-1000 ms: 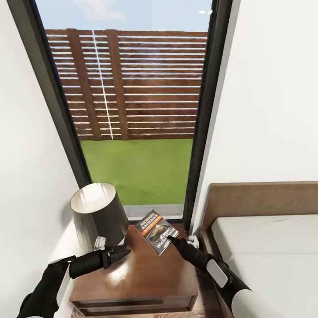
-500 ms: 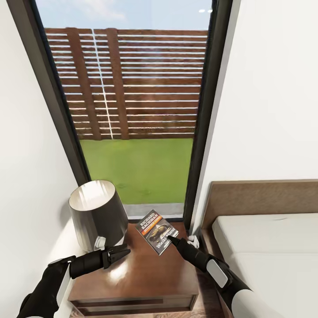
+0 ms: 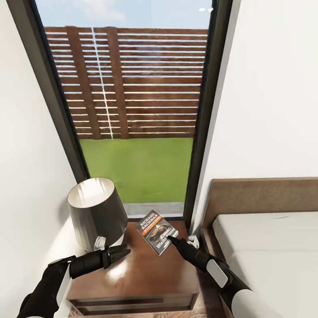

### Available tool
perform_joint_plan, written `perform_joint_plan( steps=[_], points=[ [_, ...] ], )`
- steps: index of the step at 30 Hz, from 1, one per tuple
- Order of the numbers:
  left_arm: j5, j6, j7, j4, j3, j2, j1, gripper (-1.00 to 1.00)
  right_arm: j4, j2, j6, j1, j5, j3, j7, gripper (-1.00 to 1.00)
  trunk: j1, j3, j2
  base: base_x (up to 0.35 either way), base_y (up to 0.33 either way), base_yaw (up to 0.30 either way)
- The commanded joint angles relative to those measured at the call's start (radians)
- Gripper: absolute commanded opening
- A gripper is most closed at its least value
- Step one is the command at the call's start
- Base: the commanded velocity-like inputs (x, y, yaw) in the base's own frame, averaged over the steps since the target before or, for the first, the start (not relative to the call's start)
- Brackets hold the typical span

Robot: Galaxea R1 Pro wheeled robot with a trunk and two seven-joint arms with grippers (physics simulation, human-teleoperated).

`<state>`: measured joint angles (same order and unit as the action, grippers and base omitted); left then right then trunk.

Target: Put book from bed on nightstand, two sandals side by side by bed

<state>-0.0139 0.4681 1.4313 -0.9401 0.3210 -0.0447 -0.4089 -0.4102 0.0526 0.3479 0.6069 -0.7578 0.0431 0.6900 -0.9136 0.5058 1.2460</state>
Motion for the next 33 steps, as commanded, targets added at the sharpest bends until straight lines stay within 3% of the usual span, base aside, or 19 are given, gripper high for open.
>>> perform_joint_plan(
  steps=[1, 33],
  points=[
    [-0.001, 0.011, 0.005, 0.0, 0.001, 0.0, -0.001, 1.0, -0.001, 0.0, 0.008, 0.001, -0.011, 0.003, -0.001, -1.0, -0.004, 0.004, 0.008, 0.0, 0.0, 0.0],
    [-0.002, 0.011, 0.006, 0.0, 0.001, 0.0, -0.001, 1.0, 0.0, 0.001, -0.003, 0.001, -0.012, 0.006, 0.0, -1.0, -0.127, 0.104, 0.232, 0.0, 0.0, 0.0]
  ],
)
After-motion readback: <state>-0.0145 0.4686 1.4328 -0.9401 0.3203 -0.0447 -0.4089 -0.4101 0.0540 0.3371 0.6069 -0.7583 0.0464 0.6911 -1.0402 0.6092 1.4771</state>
